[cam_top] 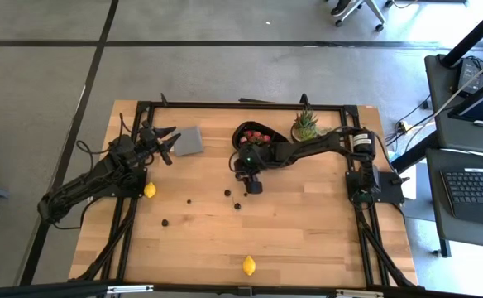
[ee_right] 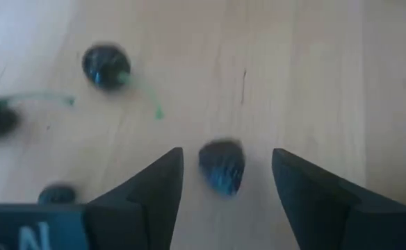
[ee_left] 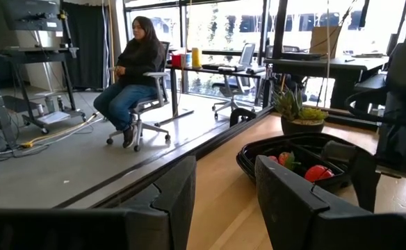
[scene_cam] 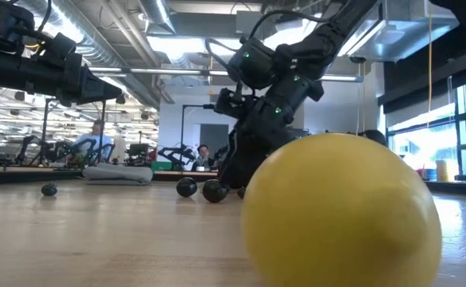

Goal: Pick and placing Produce into tupperware
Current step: Put the top blackberry into the black bin

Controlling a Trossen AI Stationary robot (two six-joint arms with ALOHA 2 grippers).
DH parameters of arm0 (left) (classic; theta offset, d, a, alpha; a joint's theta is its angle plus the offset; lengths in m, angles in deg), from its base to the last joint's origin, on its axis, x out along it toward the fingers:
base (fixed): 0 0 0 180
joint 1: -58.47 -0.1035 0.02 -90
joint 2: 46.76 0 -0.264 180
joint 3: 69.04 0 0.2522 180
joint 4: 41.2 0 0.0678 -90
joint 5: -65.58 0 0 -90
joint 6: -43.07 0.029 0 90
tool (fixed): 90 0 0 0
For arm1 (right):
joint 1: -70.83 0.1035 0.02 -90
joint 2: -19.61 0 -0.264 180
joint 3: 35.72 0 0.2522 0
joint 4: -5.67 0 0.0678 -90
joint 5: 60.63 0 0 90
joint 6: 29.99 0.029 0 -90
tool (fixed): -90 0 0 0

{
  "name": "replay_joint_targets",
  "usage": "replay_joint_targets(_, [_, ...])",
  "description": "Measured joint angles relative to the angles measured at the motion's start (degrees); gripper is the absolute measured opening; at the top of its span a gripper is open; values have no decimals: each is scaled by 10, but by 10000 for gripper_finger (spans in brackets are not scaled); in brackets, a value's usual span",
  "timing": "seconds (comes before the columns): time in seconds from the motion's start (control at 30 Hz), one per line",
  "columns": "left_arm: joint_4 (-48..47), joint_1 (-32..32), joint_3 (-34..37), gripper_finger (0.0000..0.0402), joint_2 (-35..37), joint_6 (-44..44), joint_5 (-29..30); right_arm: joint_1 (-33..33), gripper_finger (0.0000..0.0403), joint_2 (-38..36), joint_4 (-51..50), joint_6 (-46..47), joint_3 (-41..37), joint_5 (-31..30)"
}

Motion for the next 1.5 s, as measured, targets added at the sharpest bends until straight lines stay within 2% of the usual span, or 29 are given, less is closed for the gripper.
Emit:
replay_joint_targets(0.43, [0, 0, 0, 140, 0, 0, 0, 1, 191, 36, 17, 0, 2, 10])
replay_joint_targets(0.57, [0, 0, 0, 140, 0, 0, 0, 1, 163, 32, 15, 0, 2, 8])
replay_joint_targets(0.77, [0, 0, 0, 140, 0, 0, 0, 2, 99, 24, 1, 0, 9, 3])
replay_joint_targets(0.87, [0, 0, 0, 140, 0, 0, 0, 1, 95, 18, -10, 0, 21, -4])
replay_joint_targets(1.03, [0, 0, 0, 140, 0, 0, 0, 1, 95, 13, -78, 3, 69, -10])
replay_joint_targets(1.2, [0, 0, 0, 140, -1, 0, 0, -8, 95, 12, -197, 1, 139, -107])
replay_joint_targets(1.27, [0, 0, 0, 140, -1, 0, 0, -22, 96, 12, -246, 1, 157, -127])
replay_joint_targets(1.43, [0, 0, 0, 140, -1, 0, 0, -66, 96, 7, -311, 5, 185, -130])
replay_joint_targets(1.5, [0, 0, 0, 140, -1, 0, 0, -83, 96, 7, -321, 17, 186, -113])
